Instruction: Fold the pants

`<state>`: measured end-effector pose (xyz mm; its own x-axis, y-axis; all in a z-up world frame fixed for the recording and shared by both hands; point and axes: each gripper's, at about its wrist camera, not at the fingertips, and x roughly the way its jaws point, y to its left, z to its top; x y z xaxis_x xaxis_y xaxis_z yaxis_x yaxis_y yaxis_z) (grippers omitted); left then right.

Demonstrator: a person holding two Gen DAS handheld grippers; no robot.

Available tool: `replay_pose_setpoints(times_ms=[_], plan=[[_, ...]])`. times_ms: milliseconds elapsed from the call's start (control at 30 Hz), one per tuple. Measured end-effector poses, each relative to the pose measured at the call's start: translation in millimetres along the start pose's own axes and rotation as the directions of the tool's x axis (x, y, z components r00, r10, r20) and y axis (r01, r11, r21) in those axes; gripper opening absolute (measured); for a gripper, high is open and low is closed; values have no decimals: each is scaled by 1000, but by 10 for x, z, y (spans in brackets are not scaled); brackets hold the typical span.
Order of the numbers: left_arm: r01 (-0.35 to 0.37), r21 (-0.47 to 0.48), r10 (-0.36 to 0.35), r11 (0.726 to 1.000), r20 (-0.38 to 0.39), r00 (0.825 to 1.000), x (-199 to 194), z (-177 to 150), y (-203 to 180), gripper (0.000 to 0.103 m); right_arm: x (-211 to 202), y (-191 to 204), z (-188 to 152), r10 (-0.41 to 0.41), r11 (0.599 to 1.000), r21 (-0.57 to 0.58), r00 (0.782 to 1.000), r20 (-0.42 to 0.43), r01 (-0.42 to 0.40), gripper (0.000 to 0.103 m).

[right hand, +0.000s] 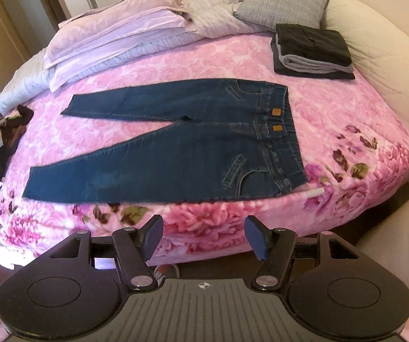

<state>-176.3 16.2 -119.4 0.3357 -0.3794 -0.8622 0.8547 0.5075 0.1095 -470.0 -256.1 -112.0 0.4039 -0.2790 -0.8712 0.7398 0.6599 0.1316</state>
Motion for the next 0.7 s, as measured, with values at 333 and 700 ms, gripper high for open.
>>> replay_pose_setpoints(times_ms=[333, 700], plan=[[-8, 2, 8, 1000, 0, 1000, -119, -202, -44, 59, -68, -27, -148, 1, 1000, -19, 1000, -3, -1, 60], [-4, 8, 4, 1000, 9, 1000, -200, -270, -139, 59, -111, -92, -199, -1, 1000, -21, 1000, 1, 1, 60]])
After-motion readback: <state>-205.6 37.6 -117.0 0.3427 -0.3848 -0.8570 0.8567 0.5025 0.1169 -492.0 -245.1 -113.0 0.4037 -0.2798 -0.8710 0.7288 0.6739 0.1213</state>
